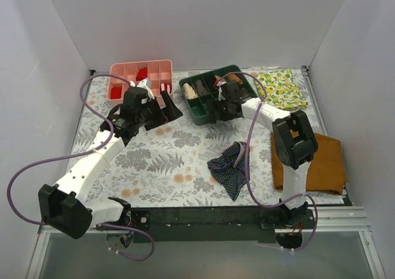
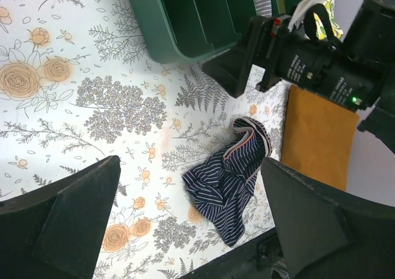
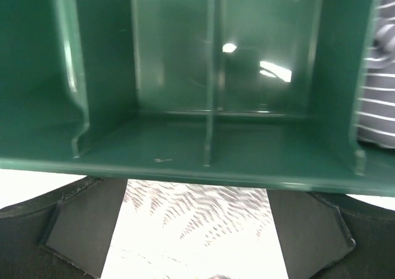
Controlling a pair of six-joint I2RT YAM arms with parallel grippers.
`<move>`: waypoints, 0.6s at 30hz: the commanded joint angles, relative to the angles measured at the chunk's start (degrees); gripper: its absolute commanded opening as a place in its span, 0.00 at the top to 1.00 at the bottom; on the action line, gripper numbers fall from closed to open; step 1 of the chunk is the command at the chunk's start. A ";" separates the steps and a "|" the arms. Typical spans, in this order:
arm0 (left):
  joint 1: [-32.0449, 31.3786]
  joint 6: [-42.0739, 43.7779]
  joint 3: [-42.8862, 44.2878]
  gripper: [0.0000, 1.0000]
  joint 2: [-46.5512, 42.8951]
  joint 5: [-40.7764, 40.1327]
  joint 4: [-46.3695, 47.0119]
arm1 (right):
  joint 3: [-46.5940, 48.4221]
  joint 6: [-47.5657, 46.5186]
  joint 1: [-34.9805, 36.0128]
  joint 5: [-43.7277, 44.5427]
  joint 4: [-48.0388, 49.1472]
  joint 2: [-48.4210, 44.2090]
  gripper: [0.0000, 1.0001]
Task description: Roll the underwear
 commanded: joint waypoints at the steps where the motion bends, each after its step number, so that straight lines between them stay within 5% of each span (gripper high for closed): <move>1: -0.16 -0.39 -1.58 0.02 -3.68 -1.70 -1.16 | 5.15 2.43 0.08 -6.83 3.67 2.41 0.02; 18: -0.16 -1.54 -2.63 0.02 -5.70 -2.23 -1.95 | 18.52 3.84 4.73 -16.16 2.88 12.95 0.01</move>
